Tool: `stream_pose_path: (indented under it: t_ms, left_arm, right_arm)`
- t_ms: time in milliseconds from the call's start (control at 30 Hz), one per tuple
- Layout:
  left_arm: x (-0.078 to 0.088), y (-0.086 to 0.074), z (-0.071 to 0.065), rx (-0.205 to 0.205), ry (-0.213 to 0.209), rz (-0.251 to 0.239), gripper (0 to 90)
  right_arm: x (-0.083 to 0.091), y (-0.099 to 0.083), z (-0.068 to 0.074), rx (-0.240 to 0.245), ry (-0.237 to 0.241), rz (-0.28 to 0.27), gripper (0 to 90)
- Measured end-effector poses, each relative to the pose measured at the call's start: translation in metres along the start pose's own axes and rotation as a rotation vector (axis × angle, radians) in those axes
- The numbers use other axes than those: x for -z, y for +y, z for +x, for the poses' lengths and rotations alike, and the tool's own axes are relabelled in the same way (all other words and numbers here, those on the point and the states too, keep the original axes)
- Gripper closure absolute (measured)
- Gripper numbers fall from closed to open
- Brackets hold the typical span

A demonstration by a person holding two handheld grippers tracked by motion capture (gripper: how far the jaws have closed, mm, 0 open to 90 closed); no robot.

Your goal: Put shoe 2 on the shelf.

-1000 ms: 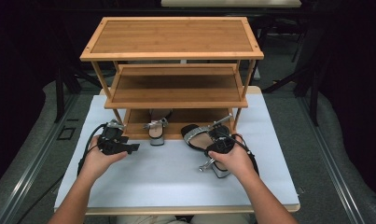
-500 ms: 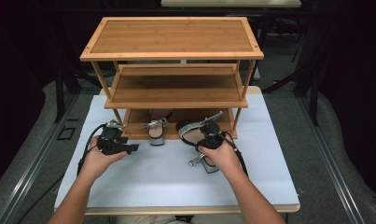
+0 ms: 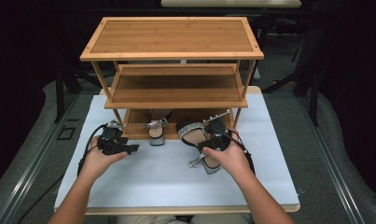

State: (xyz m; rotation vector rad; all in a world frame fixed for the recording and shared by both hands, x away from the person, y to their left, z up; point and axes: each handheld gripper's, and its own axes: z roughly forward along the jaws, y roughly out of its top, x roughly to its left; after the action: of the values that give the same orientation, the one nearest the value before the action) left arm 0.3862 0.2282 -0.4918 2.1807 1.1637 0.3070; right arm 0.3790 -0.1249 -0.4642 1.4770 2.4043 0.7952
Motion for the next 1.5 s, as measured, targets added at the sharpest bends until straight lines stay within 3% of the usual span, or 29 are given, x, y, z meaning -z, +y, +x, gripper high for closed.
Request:
stream_pose_path:
  t_ms: [100,267,300,400,533,633,667,767,800,900,1300,1500]
  left_arm:
    - [-0.001,0.000,0.000,0.001,0.002,0.001,40.5]
    - [0.000,-0.001,0.000,0.005,-0.001,0.002,40.5]
    - [0.000,-0.001,0.000,0.005,0.000,0.000,40.5]
    - [0.000,-0.001,0.001,0.006,0.002,0.001,40.5]
    - [-0.001,-0.001,0.000,0.005,0.001,0.002,40.5]
    - [0.000,-0.001,0.000,0.003,0.000,0.005,40.5]
    - [0.000,-0.001,0.000,0.003,0.000,0.005,40.5]
    - [-0.001,-0.001,0.000,0.003,0.003,0.003,40.5]
    - [-0.001,-0.001,0.000,0.003,0.003,0.003,40.5]
    - [-0.001,-0.001,0.000,0.003,0.003,0.003,40.5]
    - [0.001,-0.001,0.002,0.010,0.002,-0.004,40.5]
    - [0.001,-0.001,0.002,0.013,0.002,-0.005,40.5]
  right_arm:
    - [0.012,-0.007,0.003,0.056,-0.019,-0.031,43.0]
    - [0.031,-0.020,0.007,0.072,-0.008,-0.044,48.3]
    - [0.035,-0.023,0.008,0.087,-0.042,-0.047,48.4]
    - [0.045,-0.033,0.007,0.120,-0.048,-0.089,48.6]
    - [0.053,-0.046,0.004,0.130,-0.047,-0.127,47.3]
    - [0.053,-0.054,0.001,0.128,-0.017,-0.105,46.8]
    - [0.052,-0.059,0.001,0.131,-0.039,-0.110,47.3]
    - [0.049,-0.067,0.001,0.143,-0.051,-0.125,53.8]
    - [0.048,-0.070,0.000,0.143,-0.030,-0.124,55.9]
    - [0.042,-0.075,-0.001,0.142,-0.046,-0.101,59.8]
    - [0.031,-0.092,-0.007,0.078,-0.026,-0.087,82.3]
    - [0.028,-0.098,-0.007,0.083,-0.025,-0.079,89.9]
